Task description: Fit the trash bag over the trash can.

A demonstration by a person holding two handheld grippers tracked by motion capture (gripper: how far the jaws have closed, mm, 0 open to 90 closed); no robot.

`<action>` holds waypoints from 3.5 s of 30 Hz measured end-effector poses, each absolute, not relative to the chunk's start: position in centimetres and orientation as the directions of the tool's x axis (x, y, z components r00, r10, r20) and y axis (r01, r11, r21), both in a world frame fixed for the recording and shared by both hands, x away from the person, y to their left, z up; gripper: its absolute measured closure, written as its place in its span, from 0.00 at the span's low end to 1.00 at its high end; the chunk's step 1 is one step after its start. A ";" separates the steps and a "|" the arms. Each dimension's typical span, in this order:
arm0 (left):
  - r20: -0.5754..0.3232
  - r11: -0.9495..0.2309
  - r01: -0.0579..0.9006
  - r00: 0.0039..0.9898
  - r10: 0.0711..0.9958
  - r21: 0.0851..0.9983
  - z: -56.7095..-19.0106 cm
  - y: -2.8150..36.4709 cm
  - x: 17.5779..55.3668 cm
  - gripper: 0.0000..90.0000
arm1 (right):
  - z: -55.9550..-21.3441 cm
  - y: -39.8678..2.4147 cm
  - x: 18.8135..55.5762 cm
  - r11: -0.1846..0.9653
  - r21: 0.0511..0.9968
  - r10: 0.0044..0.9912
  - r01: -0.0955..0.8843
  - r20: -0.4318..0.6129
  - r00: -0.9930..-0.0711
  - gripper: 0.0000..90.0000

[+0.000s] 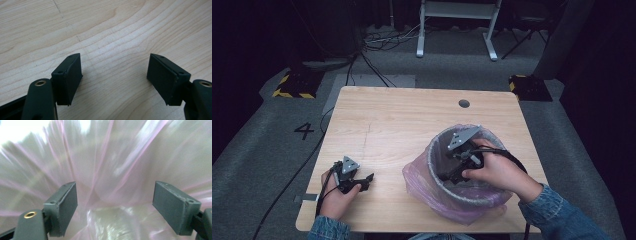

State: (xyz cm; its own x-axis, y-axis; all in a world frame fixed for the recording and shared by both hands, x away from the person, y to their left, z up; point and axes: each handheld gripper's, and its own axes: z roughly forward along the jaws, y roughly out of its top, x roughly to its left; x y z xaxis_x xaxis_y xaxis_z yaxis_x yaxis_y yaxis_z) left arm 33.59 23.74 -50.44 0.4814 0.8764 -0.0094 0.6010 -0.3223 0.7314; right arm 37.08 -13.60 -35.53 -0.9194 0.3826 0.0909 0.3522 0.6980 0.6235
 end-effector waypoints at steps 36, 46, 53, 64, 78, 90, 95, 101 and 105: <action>-0.008 -0.325 0.602 0.482 0.876 0.729 -50.4 23.6 33.8 0.29 | -28.0 -27.7 37.8 0.380 0.833 0.715 0.402 0.011 -0.699 0.21; -0.010 -0.321 0.602 0.480 0.877 0.731 -50.5 23.6 33.8 0.29 | -28.4 -32.3 37.1 0.343 0.832 0.776 0.437 0.010 -0.630 0.21; -0.015 -0.323 0.602 0.487 0.873 0.730 -50.4 23.7 33.8 0.29 | -29.1 -35.0 36.0 0.338 0.820 0.800 0.463 0.008 -0.599 0.20; -0.017 -0.346 0.589 0.522 0.853 0.730 -50.4 24.5 33.3 0.29 | -30.7 -37.4 34.6 0.363 0.793 0.803 0.489 0.001 -0.597 0.20; -0.015 -0.347 0.589 0.521 0.853 0.730 -50.5 24.5 33.3 0.29 | -37.2 -39.4 34.7 0.401 0.740 0.795 0.539 0.011 -0.606 0.18; -0.013 -0.348 0.589 0.521 0.854 0.729 -50.4 24.5 33.3 0.29 | -43.2 -39.6 34.8 0.397 0.700 0.786 0.593 0.073 -0.613 0.17; -0.013 -0.348 0.590 0.520 0.854 0.729 -50.4 24.5 33.3 0.29 | -44.9 -39.6 34.7 0.409 0.685 0.792 0.603 0.062 -0.607 0.17; -0.013 -0.349 0.589 0.521 0.854 0.729 -50.4 24.5 33.3 0.29 | -46.8 -39.6 34.4 0.419 0.677 0.788 0.606 0.061 -0.612 0.17; -0.013 -0.349 0.589 0.521 0.854 0.729 -50.4 24.5 33.3 0.29 | -48.0 -39.4 34.0 0.426 0.675 0.777 0.602 0.068 -0.626 0.17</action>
State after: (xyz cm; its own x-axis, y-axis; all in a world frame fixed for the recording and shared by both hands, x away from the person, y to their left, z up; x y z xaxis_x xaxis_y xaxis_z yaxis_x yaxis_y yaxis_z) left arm 33.32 24.47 -50.44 0.5206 0.8537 -0.0126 0.5894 -0.3486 0.7287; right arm 34.04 -39.37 -47.96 -0.6258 0.7770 0.0681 0.6023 0.4259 0.6751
